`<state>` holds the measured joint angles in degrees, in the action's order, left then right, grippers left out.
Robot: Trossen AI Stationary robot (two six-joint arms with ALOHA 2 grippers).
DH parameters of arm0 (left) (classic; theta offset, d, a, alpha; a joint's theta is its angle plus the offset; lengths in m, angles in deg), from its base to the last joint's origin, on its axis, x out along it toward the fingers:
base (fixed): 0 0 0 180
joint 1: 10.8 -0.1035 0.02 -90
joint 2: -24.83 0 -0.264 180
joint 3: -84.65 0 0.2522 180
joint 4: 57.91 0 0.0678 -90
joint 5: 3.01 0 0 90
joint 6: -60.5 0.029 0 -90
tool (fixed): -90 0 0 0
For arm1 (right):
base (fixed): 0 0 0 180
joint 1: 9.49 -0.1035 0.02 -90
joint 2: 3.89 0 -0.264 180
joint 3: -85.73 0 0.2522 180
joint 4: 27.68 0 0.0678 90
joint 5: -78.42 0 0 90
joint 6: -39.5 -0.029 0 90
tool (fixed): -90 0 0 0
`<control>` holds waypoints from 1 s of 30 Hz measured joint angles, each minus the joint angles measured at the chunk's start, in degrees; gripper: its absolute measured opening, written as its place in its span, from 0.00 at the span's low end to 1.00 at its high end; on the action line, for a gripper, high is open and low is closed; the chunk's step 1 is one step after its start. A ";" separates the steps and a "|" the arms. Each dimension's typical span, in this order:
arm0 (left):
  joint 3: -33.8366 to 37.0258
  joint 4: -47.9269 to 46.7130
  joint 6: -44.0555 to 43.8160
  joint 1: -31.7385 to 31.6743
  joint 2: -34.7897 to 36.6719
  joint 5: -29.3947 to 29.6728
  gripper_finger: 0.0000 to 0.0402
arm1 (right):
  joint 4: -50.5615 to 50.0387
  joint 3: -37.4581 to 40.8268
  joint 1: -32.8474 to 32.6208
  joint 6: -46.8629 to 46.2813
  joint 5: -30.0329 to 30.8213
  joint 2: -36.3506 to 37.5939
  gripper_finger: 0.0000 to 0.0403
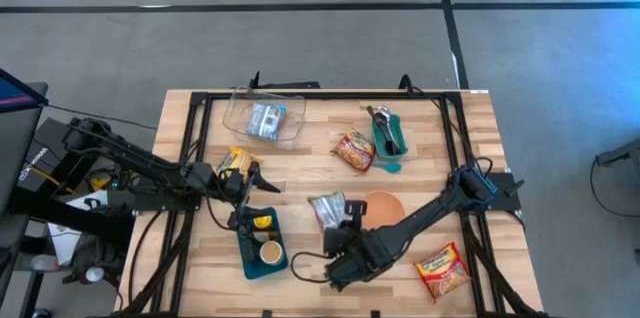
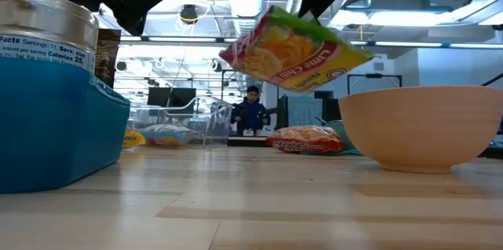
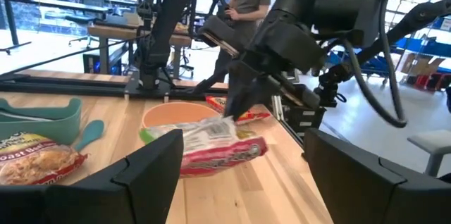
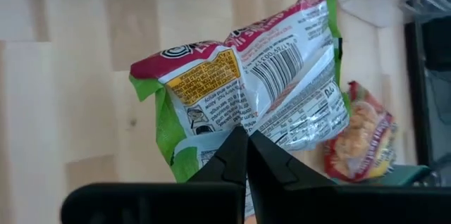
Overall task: Pick & Place Food Item
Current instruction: Put the green noodle pack into the transparent bin
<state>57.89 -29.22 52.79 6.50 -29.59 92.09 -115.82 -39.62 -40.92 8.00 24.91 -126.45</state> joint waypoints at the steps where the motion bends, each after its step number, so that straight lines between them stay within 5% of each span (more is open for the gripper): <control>1: 0.00 -0.01 0.00 0.00 0.00 0.01 0.72 | -0.33 -0.01 0.33 0.01 0.42 0.00 0.00; 13: 0.00 -0.01 -0.02 0.00 0.00 0.03 0.72 | -0.89 0.00 3.41 1.69 3.94 0.00 0.00; 30: 0.00 -0.01 -0.04 0.00 0.00 0.01 0.72 | 12.88 2.60 3.75 8.40 0.89 0.07 0.00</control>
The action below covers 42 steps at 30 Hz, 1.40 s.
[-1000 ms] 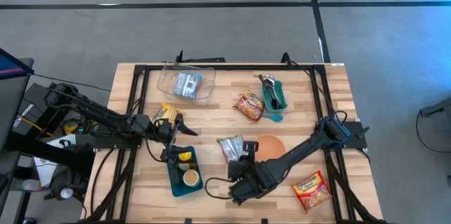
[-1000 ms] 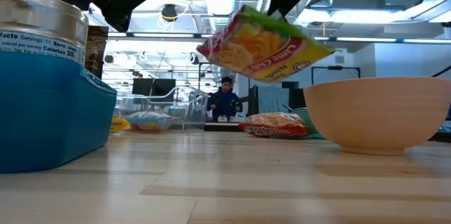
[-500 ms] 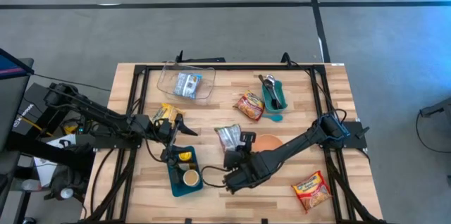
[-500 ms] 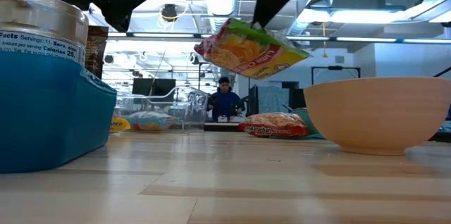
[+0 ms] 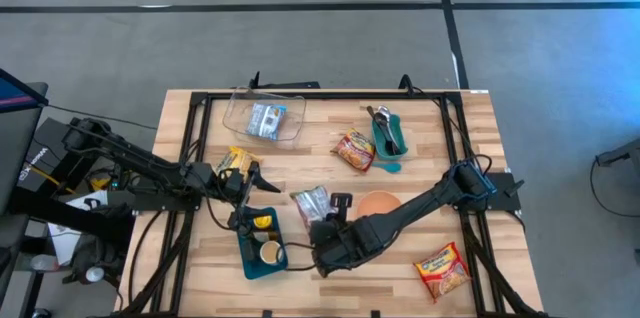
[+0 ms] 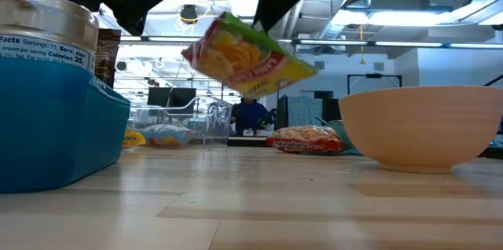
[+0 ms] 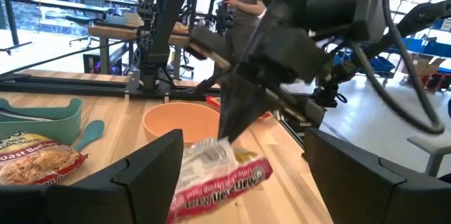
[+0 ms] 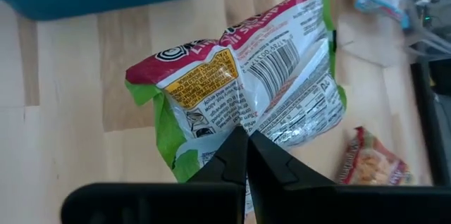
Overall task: Pick & Place Food Item
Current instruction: Put the green noodle pack into the transparent bin
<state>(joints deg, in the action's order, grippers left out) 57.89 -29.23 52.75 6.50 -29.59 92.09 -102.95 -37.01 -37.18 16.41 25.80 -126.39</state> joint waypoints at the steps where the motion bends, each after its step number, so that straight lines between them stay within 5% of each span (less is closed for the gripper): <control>1: 0.00 0.00 0.00 0.00 0.00 0.00 0.72 | 0.92 0.82 -0.06 0.00 -0.15 0.00 0.00; 23: 0.00 0.00 0.00 -0.01 0.00 0.00 0.72 | 20.33 15.04 -3.79 -2.90 1.91 0.00 0.00; 42: 0.00 0.28 -0.22 -0.02 0.00 0.67 0.72 | 20.50 21.41 -8.72 -12.25 19.50 -0.01 0.00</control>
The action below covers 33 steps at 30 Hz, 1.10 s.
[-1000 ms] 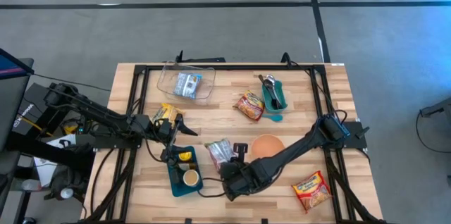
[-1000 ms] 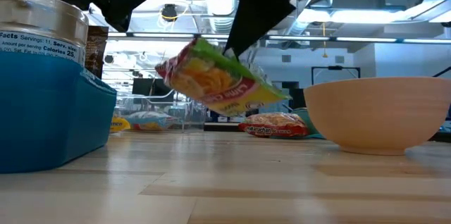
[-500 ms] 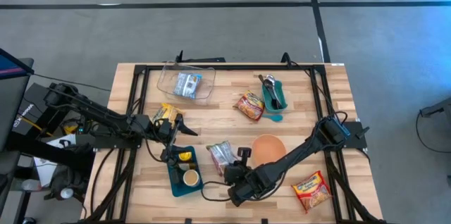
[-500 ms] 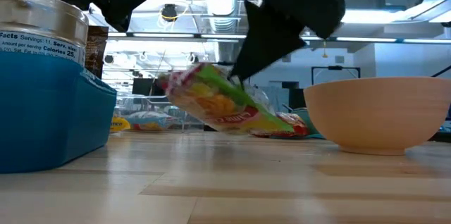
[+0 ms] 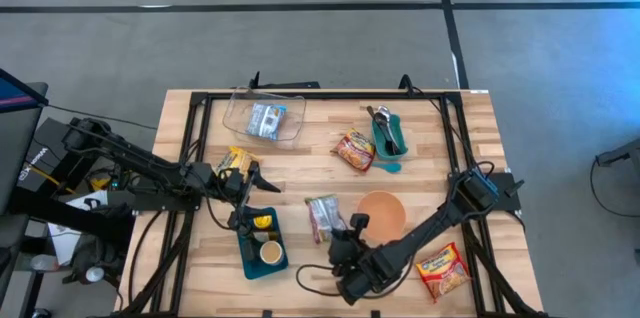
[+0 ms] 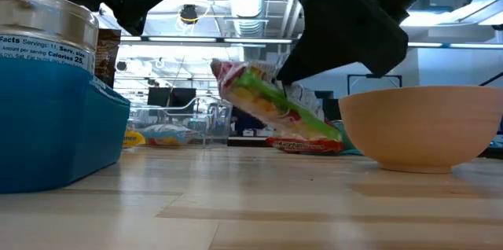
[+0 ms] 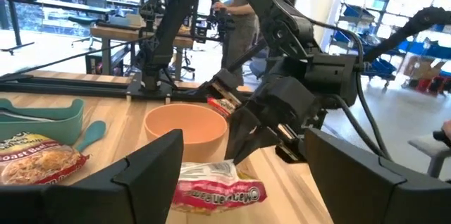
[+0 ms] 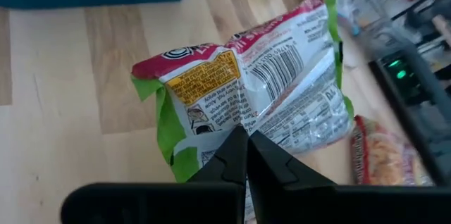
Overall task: Pick & Place Food Item
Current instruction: Put the green noodle pack into the transparent bin
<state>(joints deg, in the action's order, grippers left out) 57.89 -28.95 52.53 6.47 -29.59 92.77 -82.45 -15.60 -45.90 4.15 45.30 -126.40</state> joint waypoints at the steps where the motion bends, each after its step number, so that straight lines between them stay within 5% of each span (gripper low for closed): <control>1: 0.00 0.31 -0.63 0.00 0.00 0.63 0.72 | -0.15 0.00 -0.02 0.65 0.49 0.11 0.00; 17: 0.00 1.20 -44.16 -1.01 0.02 15.77 0.72 | -0.97 -4.28 4.33 18.43 3.21 2.68 0.00; 33: 0.00 -7.78 -58.97 -1.33 0.02 14.78 0.72 | -0.45 -9.64 8.05 30.68 3.01 2.68 0.00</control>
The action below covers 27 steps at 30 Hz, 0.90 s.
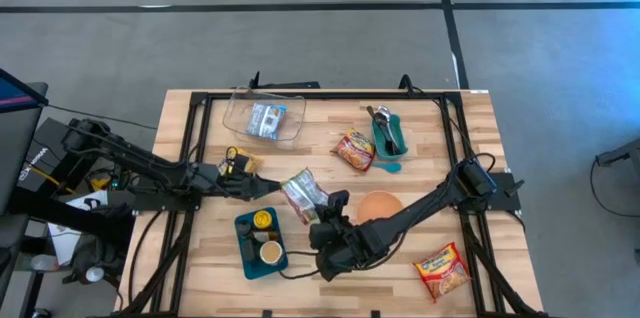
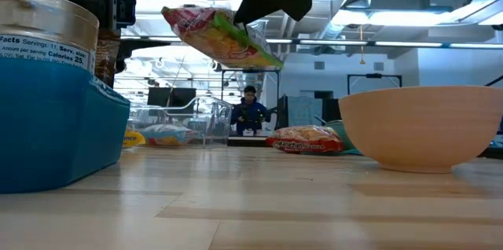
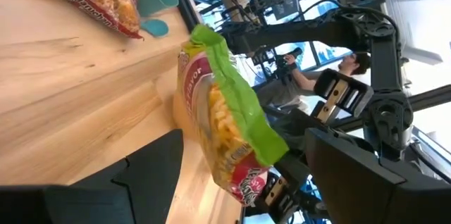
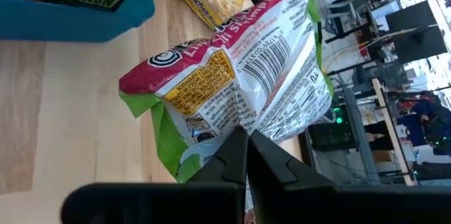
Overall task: Pick & Place Food Item
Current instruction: Put the green noodle pack into the transparent bin
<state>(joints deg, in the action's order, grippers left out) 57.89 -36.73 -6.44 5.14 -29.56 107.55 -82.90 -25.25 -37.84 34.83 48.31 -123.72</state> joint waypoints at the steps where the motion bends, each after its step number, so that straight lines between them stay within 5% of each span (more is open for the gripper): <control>1: 0.00 0.09 0.00 0.00 0.00 0.00 0.72 | -0.04 -0.13 0.04 0.35 -0.01 0.00 0.00; 16: 0.00 -0.36 -0.02 0.04 -0.57 -0.04 0.71 | 3.77 -0.43 2.67 5.77 -2.79 -0.02 0.00; 27: 0.00 -0.26 -0.02 0.04 -0.85 -0.02 0.58 | 4.81 -0.44 3.14 7.73 -3.07 -0.04 0.00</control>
<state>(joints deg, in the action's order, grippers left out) 57.89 -36.99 -6.46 5.18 -30.42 107.52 -78.09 -25.69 -34.71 42.56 45.24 -123.76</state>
